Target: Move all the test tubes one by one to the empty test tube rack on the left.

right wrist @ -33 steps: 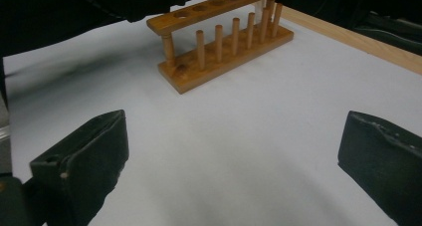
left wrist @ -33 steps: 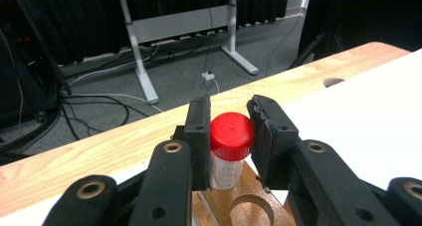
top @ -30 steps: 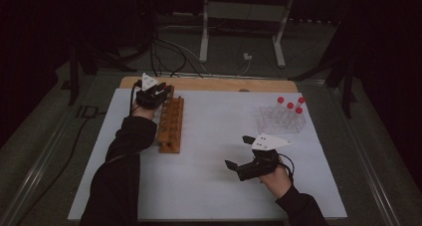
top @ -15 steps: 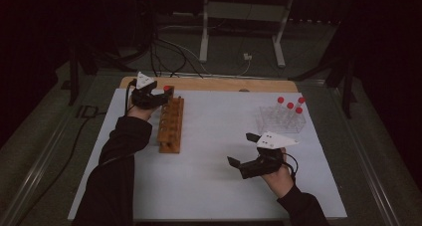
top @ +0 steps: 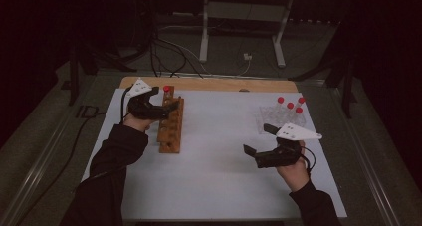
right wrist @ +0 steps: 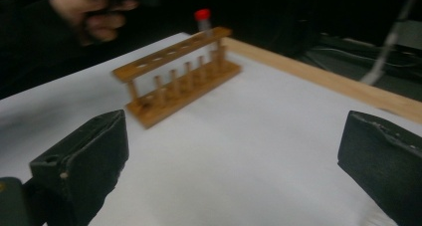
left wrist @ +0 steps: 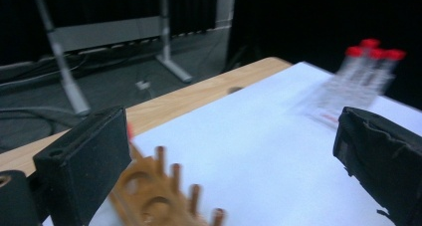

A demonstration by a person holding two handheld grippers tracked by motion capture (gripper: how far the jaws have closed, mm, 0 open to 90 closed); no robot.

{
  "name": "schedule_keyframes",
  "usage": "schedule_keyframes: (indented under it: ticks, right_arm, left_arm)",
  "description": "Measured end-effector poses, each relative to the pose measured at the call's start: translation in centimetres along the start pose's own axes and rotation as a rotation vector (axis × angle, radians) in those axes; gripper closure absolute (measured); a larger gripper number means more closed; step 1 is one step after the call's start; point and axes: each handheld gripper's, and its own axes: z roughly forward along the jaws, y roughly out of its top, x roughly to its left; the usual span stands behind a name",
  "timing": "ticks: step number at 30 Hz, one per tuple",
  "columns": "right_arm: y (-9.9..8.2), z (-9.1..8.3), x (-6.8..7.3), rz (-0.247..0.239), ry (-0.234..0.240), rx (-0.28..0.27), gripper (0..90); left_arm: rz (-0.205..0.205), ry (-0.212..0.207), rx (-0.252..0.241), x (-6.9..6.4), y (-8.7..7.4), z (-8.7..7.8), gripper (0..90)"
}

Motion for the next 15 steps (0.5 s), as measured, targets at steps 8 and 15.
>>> schedule_keyframes:
  ticks: [8,15]
  right_arm:
    - [0.2,-2.4,-3.4,0.022,-0.133,-0.027,0.0]
    - [-0.3,-3.8,-6.1,0.052,-0.225,-0.035,0.0]
  left_arm:
    - [0.024,-0.088,0.021,-2.2,-0.8,-1.8,2.4]
    - [0.038,-0.147,0.036,-3.8,-1.7,-2.7,2.4]
